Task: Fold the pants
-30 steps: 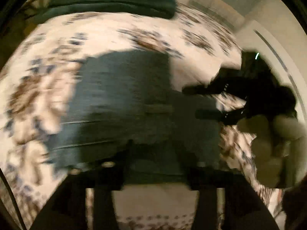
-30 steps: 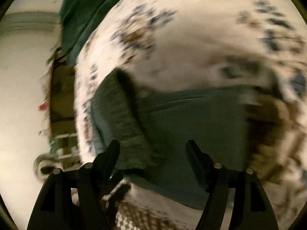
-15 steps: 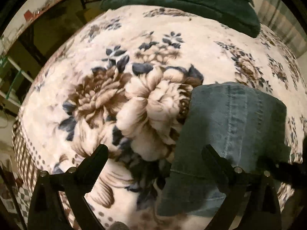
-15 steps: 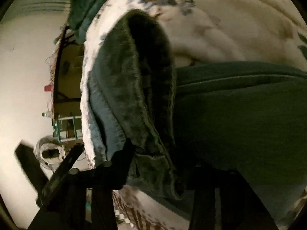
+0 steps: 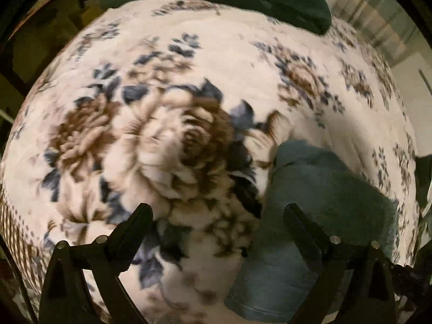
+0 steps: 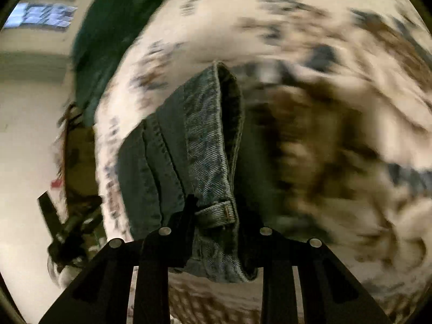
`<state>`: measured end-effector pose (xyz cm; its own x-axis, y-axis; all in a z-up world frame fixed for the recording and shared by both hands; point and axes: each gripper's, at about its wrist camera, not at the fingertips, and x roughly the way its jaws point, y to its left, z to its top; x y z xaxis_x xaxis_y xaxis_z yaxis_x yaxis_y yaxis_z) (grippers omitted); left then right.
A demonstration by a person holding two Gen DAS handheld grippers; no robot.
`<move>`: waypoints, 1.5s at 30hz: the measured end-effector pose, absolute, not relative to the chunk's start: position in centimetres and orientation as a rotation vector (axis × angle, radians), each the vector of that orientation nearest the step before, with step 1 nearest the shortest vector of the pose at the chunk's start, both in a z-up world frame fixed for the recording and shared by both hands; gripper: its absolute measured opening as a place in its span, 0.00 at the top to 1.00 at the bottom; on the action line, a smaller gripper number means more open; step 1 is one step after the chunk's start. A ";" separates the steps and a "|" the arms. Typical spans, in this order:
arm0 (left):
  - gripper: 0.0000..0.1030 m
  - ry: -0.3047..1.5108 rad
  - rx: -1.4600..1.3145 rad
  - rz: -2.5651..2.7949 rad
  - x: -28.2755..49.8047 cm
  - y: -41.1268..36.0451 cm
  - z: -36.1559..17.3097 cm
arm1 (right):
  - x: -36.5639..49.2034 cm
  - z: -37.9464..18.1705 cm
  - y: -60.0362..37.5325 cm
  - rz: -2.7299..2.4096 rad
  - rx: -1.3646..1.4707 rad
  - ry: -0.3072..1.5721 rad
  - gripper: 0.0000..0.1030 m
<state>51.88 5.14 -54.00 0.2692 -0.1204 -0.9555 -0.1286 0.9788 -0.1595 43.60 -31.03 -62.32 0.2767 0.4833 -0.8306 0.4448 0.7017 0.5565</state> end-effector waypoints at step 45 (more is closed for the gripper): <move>0.23 1.474 -0.749 -0.362 52.2 4.2 -61.1 | 60.7 -55.6 -22.2 0.263 0.259 1.530 0.41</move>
<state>52.20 4.16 -61.08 0.0981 -0.6443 -0.7584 -0.2198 0.7293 -0.6480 60.72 -22.23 -55.62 0.0238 0.3274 -0.9446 -0.0069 0.9449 0.3273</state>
